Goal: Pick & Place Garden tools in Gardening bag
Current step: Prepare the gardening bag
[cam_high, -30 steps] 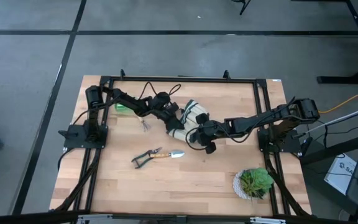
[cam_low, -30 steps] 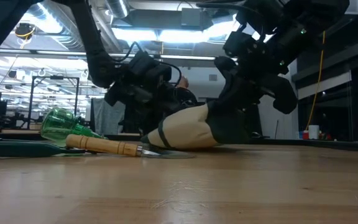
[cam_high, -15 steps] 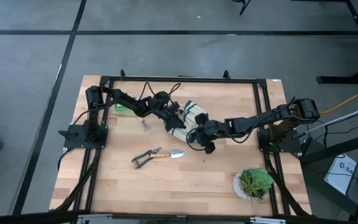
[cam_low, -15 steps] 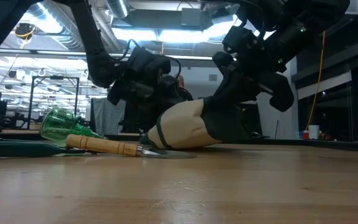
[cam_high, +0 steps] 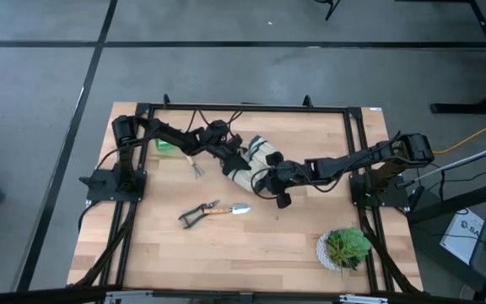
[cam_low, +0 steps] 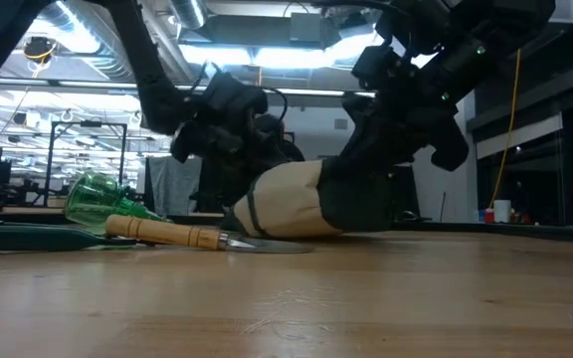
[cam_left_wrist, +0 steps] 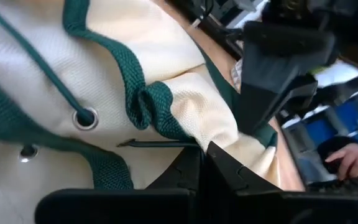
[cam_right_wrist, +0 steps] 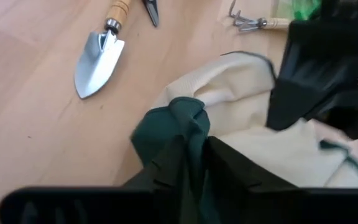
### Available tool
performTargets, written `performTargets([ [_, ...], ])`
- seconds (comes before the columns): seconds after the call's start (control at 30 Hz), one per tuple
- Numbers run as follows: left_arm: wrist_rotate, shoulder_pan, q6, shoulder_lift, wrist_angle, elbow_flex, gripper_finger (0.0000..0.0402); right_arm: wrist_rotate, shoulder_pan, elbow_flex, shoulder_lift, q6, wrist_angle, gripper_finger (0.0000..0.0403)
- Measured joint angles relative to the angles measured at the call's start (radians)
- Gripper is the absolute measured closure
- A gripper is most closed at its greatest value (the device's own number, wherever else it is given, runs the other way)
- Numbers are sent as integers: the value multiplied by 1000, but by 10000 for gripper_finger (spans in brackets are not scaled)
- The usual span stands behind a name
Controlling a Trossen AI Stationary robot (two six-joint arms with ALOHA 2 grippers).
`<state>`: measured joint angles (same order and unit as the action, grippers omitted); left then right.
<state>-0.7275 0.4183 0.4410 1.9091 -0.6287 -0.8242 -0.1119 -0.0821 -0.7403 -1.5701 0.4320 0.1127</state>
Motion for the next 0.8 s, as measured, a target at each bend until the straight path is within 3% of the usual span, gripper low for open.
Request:
performTargets([
  [0.13, 119, -1, -172, -115, 239, 0, 399, 35, 8, 0, 0, -36, -2, 287],
  [0.3, 412, -20, -397, -275, 614, -23, 399, 32, 18, 0, 0, -59, 17, 249],
  [0.4, 558, -53, -486, -348, 755, -44, 399, 4, 40, 0, 0, -81, 64, 239],
  [0.67, 864, -176, -660, -415, 881, -99, 399, -42, 144, 0, 0, -274, 337, 238],
  [0.8, 952, -240, -750, -399, 884, -114, 399, -33, 170, 0, 0, -317, 373, 238],
])
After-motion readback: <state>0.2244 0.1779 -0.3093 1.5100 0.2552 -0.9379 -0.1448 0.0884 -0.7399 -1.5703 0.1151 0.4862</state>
